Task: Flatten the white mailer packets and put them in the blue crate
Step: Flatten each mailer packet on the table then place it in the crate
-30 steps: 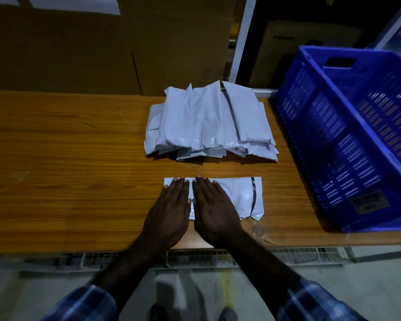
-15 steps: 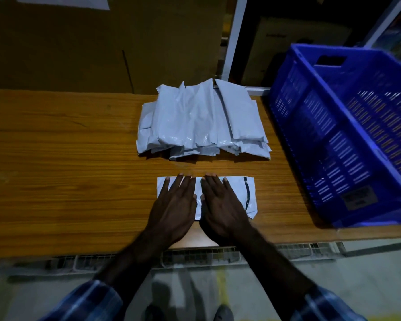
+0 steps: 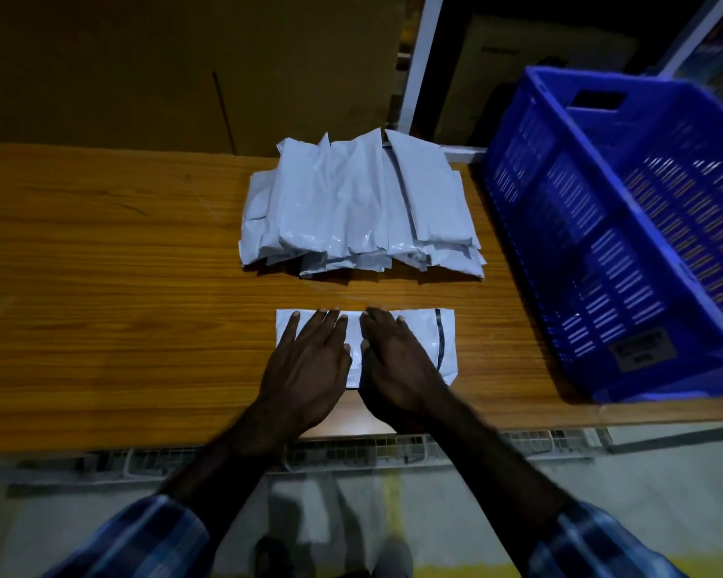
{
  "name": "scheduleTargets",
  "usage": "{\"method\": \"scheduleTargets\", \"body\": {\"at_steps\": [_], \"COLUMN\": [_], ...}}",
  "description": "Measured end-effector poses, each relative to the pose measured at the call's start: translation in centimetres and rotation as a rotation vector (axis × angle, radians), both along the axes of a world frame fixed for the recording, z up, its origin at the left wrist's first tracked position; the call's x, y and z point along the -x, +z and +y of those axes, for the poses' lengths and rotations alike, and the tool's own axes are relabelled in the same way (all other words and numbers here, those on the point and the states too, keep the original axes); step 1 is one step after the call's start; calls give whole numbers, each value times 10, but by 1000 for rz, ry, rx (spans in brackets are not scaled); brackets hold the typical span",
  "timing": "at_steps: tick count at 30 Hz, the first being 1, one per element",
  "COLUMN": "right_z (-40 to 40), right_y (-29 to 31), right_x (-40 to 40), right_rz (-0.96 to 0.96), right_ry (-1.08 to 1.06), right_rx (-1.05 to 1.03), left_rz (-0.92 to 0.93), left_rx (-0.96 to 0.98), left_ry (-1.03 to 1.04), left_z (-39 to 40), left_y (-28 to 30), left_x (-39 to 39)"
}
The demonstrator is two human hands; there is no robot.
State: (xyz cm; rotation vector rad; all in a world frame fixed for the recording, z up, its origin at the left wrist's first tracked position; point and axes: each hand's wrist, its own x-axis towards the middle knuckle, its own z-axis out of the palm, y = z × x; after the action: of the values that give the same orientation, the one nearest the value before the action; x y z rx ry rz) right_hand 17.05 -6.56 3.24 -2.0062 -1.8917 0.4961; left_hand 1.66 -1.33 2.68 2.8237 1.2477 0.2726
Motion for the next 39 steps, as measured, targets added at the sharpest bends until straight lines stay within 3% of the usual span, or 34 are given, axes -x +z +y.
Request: {"method": "scheduleTargets", "body": {"at_steps": [4,7,15,20,24,33,39], "right_z": [-9,-19,-23,-8,-15,-29,-11], "right_y": [2,-4,-19,13,11,-15,8], "right_x": [-11,-12,-14,-31,-46,-40,-36], "right_rz": [-189,-218,-149,123,-68,-238,-301], "right_ry": [-72,-44,-32,-110,-152,-173,-56], "right_rx": [-81,-92,-53,19,-70,-62,-37], "left_rz": [-34,-23,16,21,-13,0,-37], "left_rx": [-58,-57,-112,-111,-42,-115,-45], "left_ry": [-22,-47,-99,-48,-44,-138,-17], "left_z": [-3,-5,-4,-4,-9,-10,-3], "left_y": [10,4,-9,5,4,-11,2], "left_x": [-15,-21,-19,-31,-47,-44,-30]}}
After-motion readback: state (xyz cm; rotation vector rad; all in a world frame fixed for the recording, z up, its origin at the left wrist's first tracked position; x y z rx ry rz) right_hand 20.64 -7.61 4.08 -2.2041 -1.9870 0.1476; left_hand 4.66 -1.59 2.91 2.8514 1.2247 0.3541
